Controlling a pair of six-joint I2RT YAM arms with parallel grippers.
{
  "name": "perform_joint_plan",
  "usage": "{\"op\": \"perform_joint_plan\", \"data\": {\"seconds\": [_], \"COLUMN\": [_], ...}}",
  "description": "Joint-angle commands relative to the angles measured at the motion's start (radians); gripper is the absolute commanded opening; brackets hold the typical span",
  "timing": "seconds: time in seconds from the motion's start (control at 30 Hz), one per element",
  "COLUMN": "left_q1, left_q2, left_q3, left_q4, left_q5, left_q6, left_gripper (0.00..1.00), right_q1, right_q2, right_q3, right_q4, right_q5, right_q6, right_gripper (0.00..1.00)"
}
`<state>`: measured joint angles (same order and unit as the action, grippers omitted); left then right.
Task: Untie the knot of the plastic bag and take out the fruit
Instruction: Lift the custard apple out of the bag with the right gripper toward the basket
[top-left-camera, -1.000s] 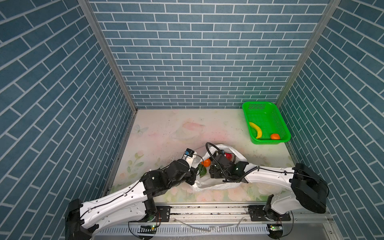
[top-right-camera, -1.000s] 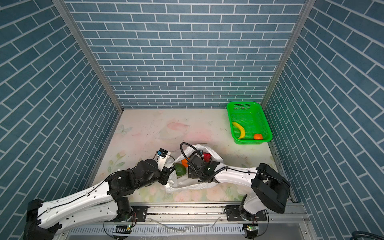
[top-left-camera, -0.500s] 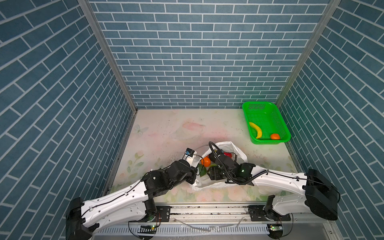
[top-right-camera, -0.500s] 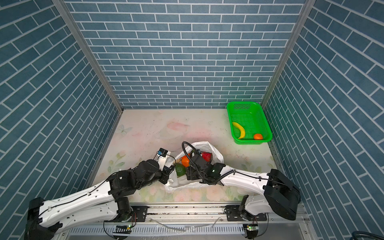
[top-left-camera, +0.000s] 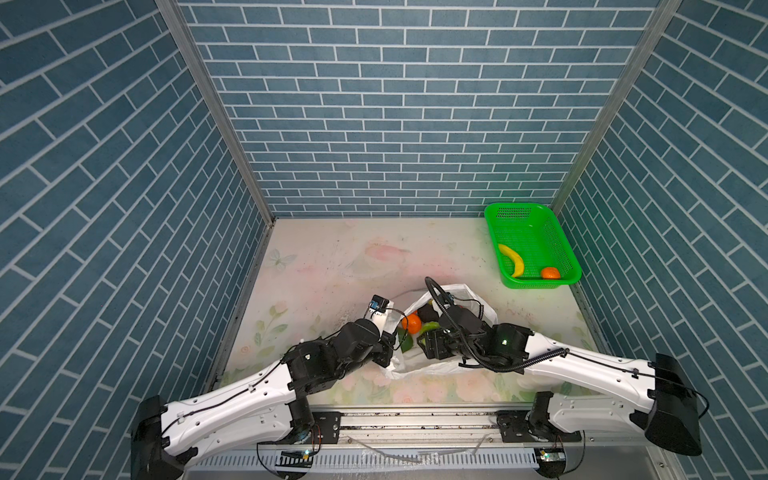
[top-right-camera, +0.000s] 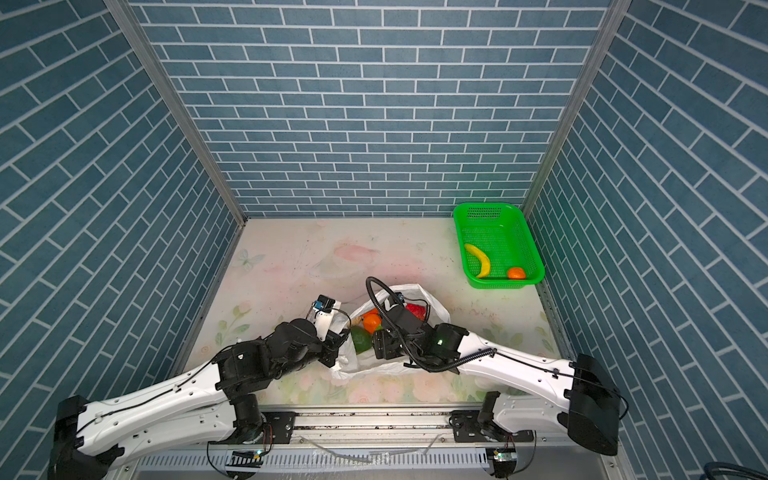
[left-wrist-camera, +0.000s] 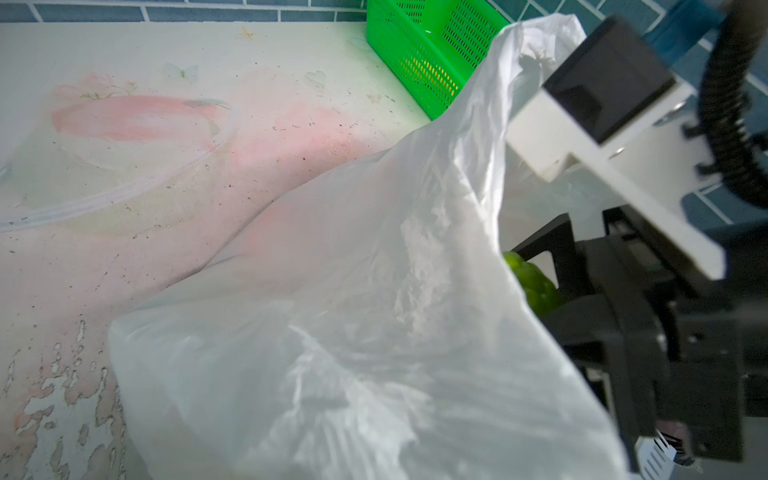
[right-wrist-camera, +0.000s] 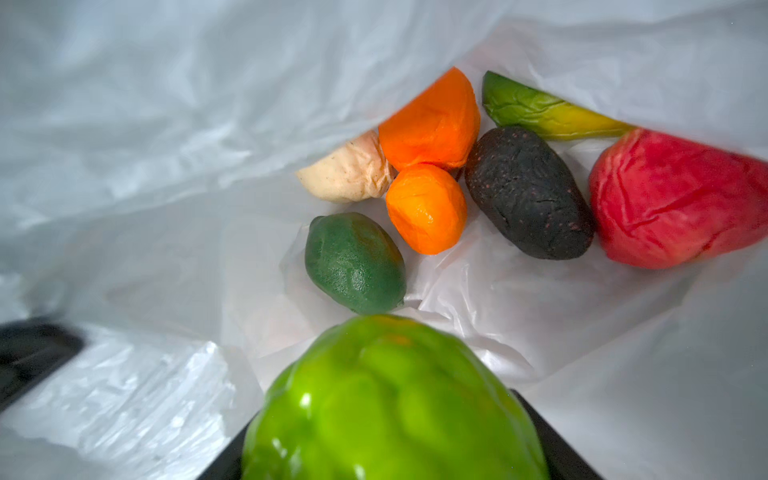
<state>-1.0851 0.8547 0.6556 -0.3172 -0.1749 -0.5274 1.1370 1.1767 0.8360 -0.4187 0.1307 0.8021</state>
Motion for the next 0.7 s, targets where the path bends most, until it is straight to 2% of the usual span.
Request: {"op": "perform_joint_plan", "data": {"seconds": [0.0, 0.3, 0.43, 0.57, 0.67], "left_q1": [-0.006, -0.006, -0.006, -0.006, -0.006], "left_q2": [0.000, -0.025, -0.027, -0.026, -0.028], "left_q3": [-0.023, -0.038, -0.036, -0.037, -0.037], "left_q4": [0.016, -0.014, -0.026, -0.023, -0.023], "left_q5": [0.013, -0.003, -0.016, -0.022, -0.022], "left_q6": [0.000, 0.000, 0.002, 0.004, 0.007], "left_gripper": [0.00, 0.00, 0.00, 0.00, 0.00], "right_q1": [0.015, 0.030, 0.015, -0.050, -0.172], "right_q2": [-0.032, -0.136, -0.222, -0.321, -0.368], "right_q3": [0.074, 0.175, 0.233, 0.279, 0.304], "right_q4": [-0.087, -0.280, -0.429, -0.528, -0.580], "right_q5": [0.046, 0.070, 0.133, 0.183, 0.177], "right_q6": [-0.028, 0.007, 0.040, 0.055, 0.031], "right_gripper": [0.39, 0.39, 0.39, 0.38, 0.38]}}
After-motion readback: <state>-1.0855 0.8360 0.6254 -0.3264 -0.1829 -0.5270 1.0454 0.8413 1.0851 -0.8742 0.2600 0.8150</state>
